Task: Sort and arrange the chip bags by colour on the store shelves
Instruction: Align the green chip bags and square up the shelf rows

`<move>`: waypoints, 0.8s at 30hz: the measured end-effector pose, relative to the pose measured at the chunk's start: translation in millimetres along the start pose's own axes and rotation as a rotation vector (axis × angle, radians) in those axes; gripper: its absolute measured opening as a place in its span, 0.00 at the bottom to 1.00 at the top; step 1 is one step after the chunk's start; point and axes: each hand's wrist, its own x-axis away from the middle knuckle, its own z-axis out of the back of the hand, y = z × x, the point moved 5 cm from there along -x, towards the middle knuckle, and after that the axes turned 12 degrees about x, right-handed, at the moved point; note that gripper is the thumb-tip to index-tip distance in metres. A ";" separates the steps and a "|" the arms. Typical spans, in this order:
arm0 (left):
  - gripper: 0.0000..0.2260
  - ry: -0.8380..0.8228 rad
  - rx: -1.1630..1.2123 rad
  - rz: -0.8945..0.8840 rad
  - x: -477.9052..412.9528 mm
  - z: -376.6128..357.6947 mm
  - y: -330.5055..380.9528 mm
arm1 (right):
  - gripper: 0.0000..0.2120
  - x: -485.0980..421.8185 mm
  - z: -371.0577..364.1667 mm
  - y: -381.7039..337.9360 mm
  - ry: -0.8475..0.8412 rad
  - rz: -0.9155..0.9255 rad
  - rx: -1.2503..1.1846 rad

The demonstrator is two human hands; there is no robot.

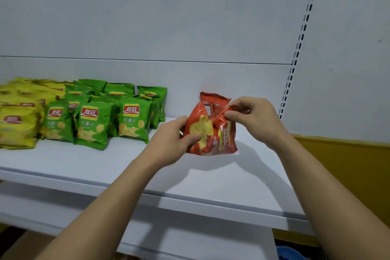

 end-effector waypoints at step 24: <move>0.21 0.110 0.064 0.126 105.2 159.0 -51.0 | 0.03 -9.1 -162.1 -201.2 -0.315 0.488 0.319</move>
